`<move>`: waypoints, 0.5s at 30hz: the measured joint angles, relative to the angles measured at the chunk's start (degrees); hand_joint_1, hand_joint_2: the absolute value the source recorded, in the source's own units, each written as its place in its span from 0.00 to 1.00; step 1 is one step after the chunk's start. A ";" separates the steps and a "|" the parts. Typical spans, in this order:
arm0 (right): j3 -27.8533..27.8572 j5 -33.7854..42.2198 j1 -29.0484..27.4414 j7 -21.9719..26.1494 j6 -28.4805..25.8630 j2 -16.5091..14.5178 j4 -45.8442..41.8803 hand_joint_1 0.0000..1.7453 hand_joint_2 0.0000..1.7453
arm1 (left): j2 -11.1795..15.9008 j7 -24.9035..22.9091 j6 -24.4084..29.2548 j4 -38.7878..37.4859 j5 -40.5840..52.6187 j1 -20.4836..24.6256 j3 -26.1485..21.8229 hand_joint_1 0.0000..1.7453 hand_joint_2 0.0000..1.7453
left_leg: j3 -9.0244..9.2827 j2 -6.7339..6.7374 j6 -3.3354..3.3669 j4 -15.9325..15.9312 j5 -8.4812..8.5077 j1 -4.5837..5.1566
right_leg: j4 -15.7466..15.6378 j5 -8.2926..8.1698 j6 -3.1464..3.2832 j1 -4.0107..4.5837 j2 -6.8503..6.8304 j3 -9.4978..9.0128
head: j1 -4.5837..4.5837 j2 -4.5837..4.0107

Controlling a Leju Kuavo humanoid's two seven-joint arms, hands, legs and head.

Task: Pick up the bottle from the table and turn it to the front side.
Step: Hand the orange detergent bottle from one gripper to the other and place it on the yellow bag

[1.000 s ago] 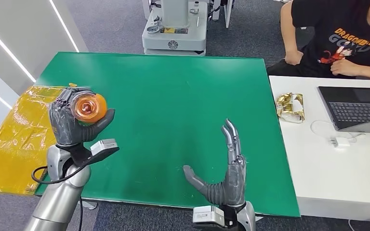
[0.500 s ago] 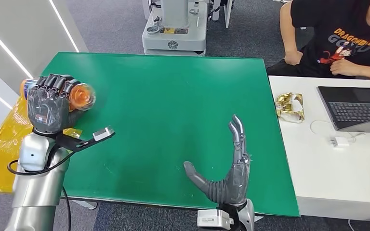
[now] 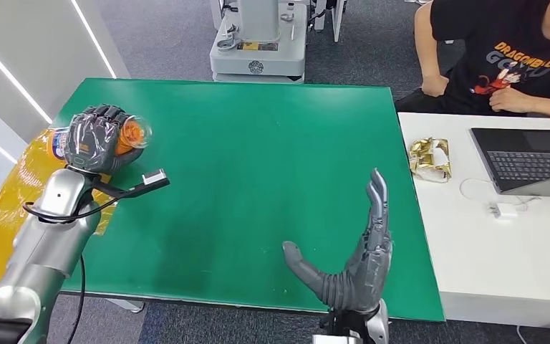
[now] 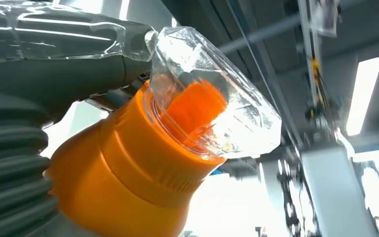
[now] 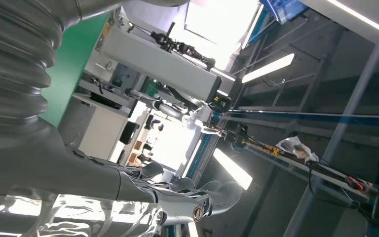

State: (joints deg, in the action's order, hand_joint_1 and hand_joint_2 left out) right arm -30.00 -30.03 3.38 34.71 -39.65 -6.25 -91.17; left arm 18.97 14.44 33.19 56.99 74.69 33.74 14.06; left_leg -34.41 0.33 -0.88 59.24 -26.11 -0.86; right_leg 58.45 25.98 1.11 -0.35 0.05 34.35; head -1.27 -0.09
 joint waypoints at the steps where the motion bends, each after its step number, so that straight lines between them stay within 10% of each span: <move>1: -0.11 0.03 -0.05 -0.15 0.00 0.07 -0.52 0.00 1.00 | 0.37 -0.52 -0.11 -2.02 0.06 0.56 0.72 1.00 1.00 | 0.00 0.01 0.00 0.00 0.00 0.00 | 0.00 0.00 0.00 0.00 0.02 0.00 | 0.00 0.00; 15: -0.27 1.36 -0.42 1.98 0.00 0.37 -2.81 0.00 1.00 | 3.42 -4.67 -2.16 -17.70 5.79 2.69 5.18 1.00 1.00 | -0.01 0.03 0.00 -0.01 0.00 0.00 | 0.00 0.00 0.00 0.00 0.06 0.05 | 0.01 0.00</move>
State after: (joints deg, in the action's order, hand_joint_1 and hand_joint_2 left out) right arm -30.27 -28.67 2.96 36.69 -39.65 -5.88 -93.98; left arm 22.39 9.76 31.04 39.29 80.48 36.43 19.25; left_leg -34.42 0.37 -0.88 59.23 -26.11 -0.86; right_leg 58.45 25.99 1.11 -0.35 0.10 34.40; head -1.26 -0.09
